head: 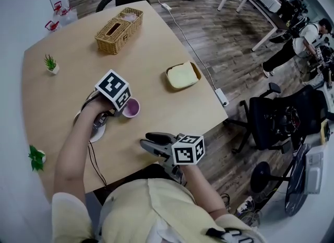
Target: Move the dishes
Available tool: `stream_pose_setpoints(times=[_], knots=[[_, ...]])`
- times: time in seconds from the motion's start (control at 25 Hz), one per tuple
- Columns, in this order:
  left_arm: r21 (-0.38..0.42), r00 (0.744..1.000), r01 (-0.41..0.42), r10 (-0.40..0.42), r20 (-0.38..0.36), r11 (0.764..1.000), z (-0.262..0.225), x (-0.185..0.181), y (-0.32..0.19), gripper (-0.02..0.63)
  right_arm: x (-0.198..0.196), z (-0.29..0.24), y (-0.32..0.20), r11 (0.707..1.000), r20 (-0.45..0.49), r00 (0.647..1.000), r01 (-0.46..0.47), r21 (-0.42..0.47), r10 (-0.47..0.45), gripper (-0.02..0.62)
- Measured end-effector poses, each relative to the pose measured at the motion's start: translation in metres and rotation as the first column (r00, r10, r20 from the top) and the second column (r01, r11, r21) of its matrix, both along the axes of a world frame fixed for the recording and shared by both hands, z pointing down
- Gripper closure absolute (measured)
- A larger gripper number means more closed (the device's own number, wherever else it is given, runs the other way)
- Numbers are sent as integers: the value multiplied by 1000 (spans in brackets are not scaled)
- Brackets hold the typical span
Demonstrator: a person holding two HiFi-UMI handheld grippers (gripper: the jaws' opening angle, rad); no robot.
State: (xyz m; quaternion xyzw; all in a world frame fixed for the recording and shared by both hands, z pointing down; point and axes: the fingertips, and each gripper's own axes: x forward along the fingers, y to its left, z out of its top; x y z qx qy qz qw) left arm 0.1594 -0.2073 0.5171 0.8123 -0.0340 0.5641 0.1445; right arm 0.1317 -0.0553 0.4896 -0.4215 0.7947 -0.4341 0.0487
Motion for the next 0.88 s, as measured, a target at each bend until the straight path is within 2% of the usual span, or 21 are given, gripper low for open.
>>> stream_pose_setpoints(times=[0.24,0.4,0.44,0.52,0.6,0.76,0.88], knots=[[96,999,-9,13,-40,995,-4,7,-9,577,0,1,1,1000,2,1000,9,-7,-9,410],[122,995,-9,21,-101,992,-13,12,-10,572,-3,1,0,1000,2,1000,23,-9,-23,410],[130,993,-1,17,-121,992,-16,13,-11,551,-4,1,1,1000,3,1000,27,-10,-27,410],[149,988,23,1,-157,989,-18,15,-16,467,-6,1,1,999,4,999,35,-10,-35,411],[172,982,48,-15,-189,984,-20,14,-22,436,-8,1,0,999,4,999,41,-10,-41,411],[224,960,100,-35,-277,970,-29,14,-30,410,-7,0,0,999,3,999,42,-7,-42,412],[240,924,153,-53,-378,959,-42,15,-30,411,-7,0,0,999,0,999,41,-6,-41,412]])
